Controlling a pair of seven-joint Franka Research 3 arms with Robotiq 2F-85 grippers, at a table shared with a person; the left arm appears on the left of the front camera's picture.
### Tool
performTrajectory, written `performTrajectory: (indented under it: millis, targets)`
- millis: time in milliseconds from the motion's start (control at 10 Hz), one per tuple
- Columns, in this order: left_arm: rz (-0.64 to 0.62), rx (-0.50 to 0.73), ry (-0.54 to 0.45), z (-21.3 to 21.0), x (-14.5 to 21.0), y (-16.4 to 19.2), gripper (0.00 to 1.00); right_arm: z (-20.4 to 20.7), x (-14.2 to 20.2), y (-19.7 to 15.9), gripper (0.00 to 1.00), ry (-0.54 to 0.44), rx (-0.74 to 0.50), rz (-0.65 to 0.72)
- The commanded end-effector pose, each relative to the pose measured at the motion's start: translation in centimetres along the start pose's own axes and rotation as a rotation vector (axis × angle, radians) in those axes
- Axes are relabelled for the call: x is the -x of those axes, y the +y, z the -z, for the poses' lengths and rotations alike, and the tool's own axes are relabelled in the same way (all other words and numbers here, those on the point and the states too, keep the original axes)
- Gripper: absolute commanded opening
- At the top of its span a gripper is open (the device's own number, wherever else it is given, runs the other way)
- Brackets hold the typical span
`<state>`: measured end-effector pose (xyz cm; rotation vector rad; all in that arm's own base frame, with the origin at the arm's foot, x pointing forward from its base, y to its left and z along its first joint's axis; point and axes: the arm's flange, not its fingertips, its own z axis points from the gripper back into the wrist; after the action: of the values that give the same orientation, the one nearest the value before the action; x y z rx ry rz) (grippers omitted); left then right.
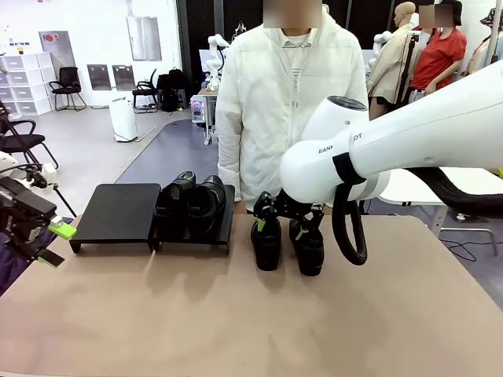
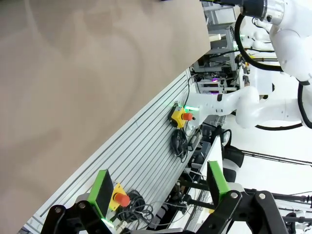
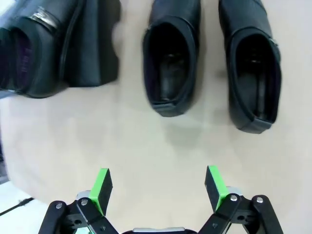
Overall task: Organize the shoes by placing them on the stand.
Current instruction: Pick up one Shoe and place it in the middle of the table.
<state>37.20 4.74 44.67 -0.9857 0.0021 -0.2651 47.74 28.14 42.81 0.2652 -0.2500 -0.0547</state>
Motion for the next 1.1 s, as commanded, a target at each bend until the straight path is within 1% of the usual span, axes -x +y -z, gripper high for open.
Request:
performTrajectory:
  millis: [0,100,200,300,500,800,1000]
  targets:
    - [-0.006,0.0,0.003,-0.1,0.1,-0.1,1.0,0.9,-3.8,1.6,1.0,0.075,0.125,-0.073]
    - [-0.006,0.0,0.003,-0.1,0.1,-0.1,1.0,0.9,-5.8,2.4,1.0,0.09,0.185,-0.068]
    - [-0.006,0.0,0.003,-0.1,0.1,-0.1,1.0,1.3,-8.0,3.1,1.0,0.131,0.225,-0.057]
    - [-0.006,0.0,0.003,-0.1,0.1,-0.1,1.0,2.1,-9.4,3.4,1.0,0.15,0.257,-0.024]
    - [-0.006,0.0,0.003,-0.1,0.1,-0.1,1.0,4.3,-10.9,3.6,1.0,0.189,0.301,0.029]
    - [-0.006,0.0,0.003,-0.1,0.1,-0.1,1.0,7.1,-11.8,3.5,1.0,0.176,0.352,0.121]
    - [-0.006,0.0,0.003,-0.1,0.1,-0.1,1.0,8.8,-12.3,3.2,1.0,0.195,0.371,0.159]
